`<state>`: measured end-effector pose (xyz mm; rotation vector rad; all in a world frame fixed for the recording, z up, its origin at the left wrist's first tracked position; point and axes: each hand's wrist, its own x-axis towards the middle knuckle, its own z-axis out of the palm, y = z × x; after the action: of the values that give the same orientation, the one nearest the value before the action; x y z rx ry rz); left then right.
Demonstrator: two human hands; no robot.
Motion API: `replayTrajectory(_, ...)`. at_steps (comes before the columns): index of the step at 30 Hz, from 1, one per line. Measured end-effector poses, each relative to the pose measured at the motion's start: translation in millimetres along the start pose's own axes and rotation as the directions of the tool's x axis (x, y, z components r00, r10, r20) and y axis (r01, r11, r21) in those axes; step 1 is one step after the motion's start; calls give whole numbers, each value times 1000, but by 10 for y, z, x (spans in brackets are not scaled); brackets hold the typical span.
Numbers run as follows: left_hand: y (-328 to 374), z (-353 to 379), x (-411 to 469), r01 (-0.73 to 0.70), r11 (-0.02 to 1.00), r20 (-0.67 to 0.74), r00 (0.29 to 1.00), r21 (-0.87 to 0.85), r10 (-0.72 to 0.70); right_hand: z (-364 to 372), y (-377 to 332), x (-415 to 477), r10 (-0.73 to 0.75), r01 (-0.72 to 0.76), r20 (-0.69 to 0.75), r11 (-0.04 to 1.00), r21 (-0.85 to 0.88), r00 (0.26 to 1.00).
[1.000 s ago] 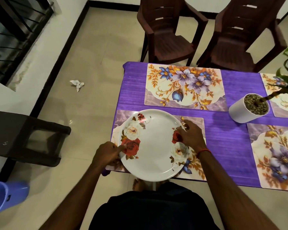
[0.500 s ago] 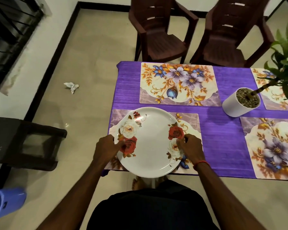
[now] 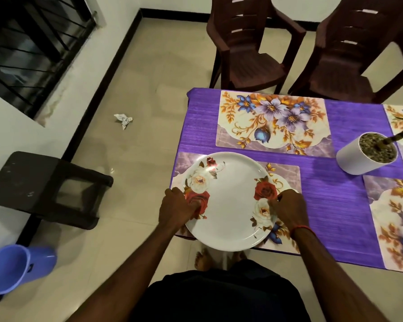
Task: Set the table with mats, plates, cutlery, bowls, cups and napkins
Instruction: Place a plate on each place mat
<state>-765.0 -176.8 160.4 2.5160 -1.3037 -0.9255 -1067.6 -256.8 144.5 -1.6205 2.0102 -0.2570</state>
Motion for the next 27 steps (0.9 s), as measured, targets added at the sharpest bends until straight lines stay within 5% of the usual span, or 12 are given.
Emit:
replayTrajectory(17, -53, -59, 204, -4, 988, 40, 999, -155, 11, -132, 18, 17, 25, -24, 29, 999, -21, 999)
replayTrajectory(22, -55, -34, 185, 2, 980, 25, 1000, -197, 3, -151, -28, -60, 129, -165, 156, 955, 246, 979)
replayTrajectory(27, -109, -3, 188, 18, 973, 24, 1000, -232, -13, -80, -119, -124, 160, -224, 163, 804, 550, 974)
